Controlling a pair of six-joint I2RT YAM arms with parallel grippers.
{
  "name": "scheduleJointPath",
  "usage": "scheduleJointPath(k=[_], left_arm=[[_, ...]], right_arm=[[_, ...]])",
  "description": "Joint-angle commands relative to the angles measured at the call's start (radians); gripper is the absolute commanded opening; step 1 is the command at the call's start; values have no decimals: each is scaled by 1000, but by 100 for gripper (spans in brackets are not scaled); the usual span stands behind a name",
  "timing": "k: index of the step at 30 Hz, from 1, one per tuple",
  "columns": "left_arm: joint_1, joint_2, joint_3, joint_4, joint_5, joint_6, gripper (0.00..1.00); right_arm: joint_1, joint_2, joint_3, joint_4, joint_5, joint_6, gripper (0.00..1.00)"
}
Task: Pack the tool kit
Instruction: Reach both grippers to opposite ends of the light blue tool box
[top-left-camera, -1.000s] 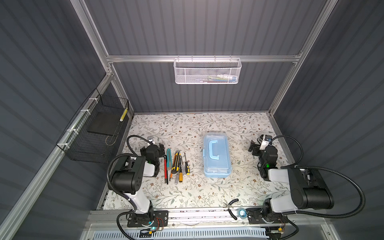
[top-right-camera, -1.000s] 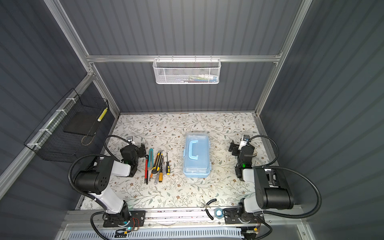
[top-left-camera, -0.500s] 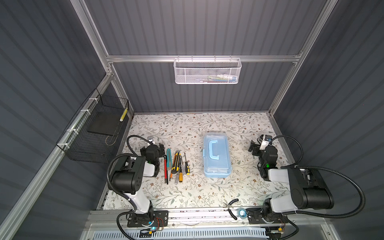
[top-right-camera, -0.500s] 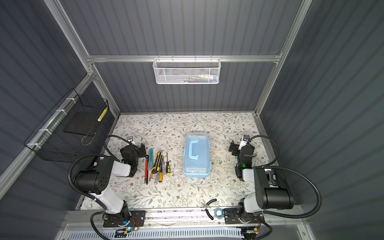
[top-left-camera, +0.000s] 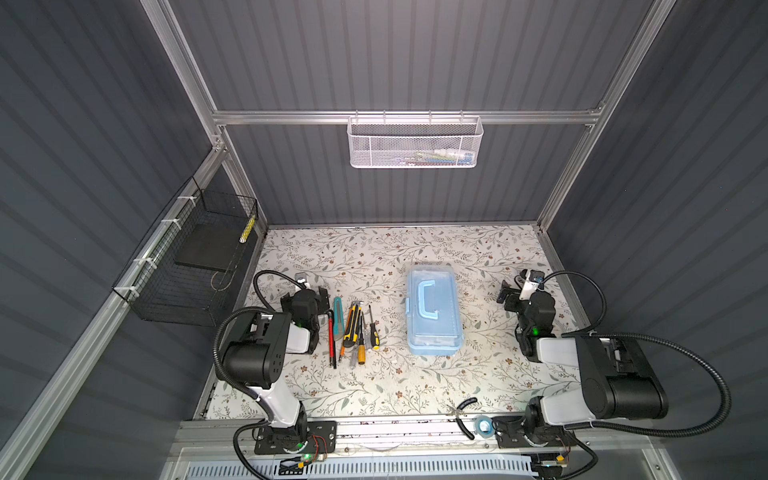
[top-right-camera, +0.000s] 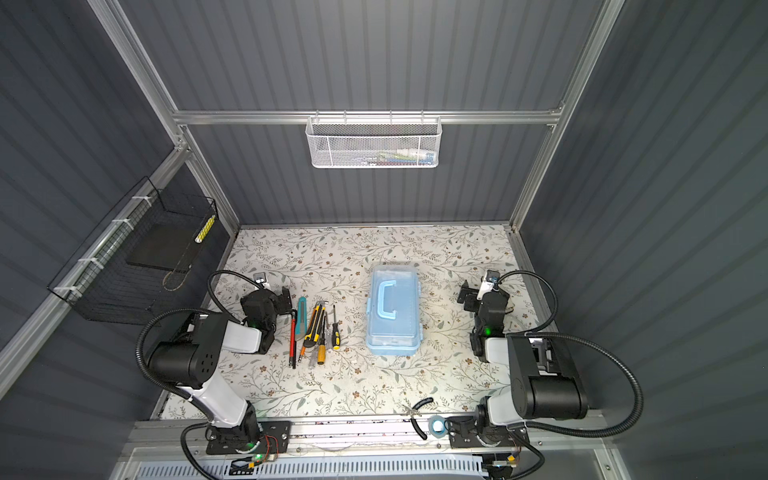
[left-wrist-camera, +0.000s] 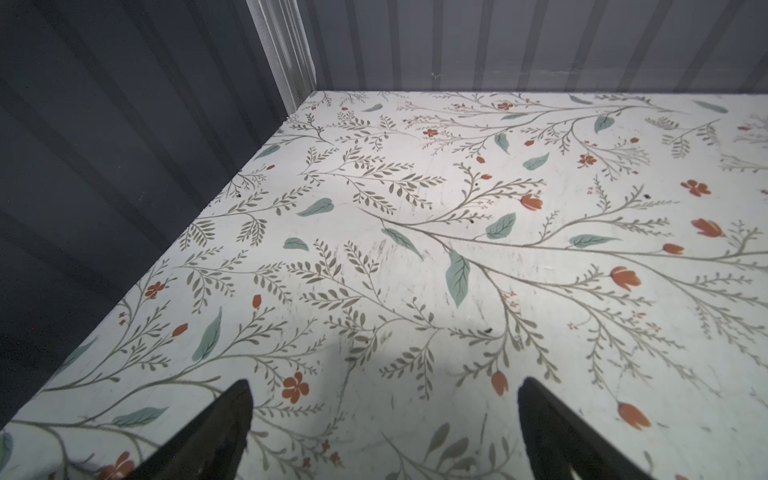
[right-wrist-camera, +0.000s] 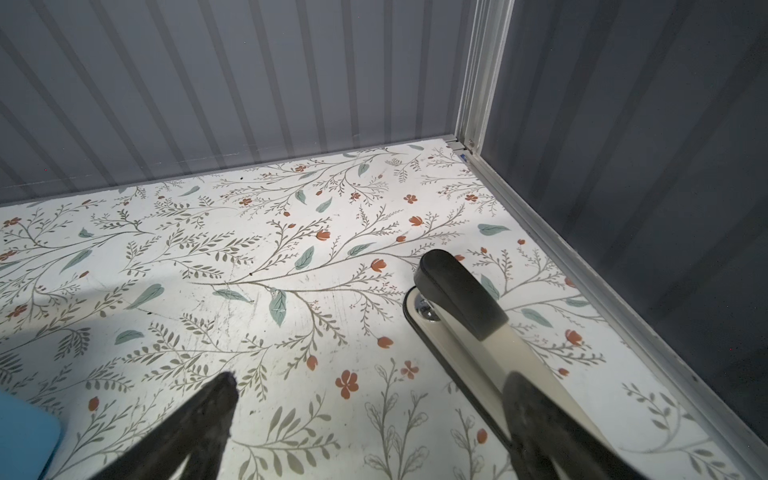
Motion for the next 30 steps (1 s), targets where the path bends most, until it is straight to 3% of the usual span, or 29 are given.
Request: scheduleJointPath(k=[1, 4, 7, 9, 12, 15, 17, 21, 24, 28, 30], left_arm=[[-47, -82, 147, -273, -28, 56, 100], [-78, -82, 299, -542, -41, 65, 100], [-127, -102, 334, -587, -45, 42, 100], [-148, -144, 338, -617, -38, -45, 100], [-148, -178, 434, -824, 49, -206, 100], [-152, -169, 511, -898, 312, -256, 100], [-161, -167, 515, -876, 435, -333, 100], [-172, -126, 516, -800, 662, -488, 100], [-208, -110, 523, -780, 726, -533, 99], [-279, -83, 545, -834, 725, -507, 99], [-295, -71, 532, -815, 738, -532, 98]], right_arm=[[28, -92, 21, -81, 108, -10, 99], [64, -168, 111, -304, 186, -8, 99], [102, -199, 248, -587, 233, 98, 99], [147, -208, 303, -686, 253, 129, 99], [218, -222, 407, -878, 229, 209, 99], [299, -232, 507, -1022, 140, 228, 99], [347, -220, 596, -1143, 97, 258, 99], [404, -183, 746, -1319, -99, 366, 98], [441, -182, 786, -1338, -243, 414, 94], [458, -108, 844, -1401, -524, 435, 85], [468, -87, 834, -1388, -585, 464, 74]])
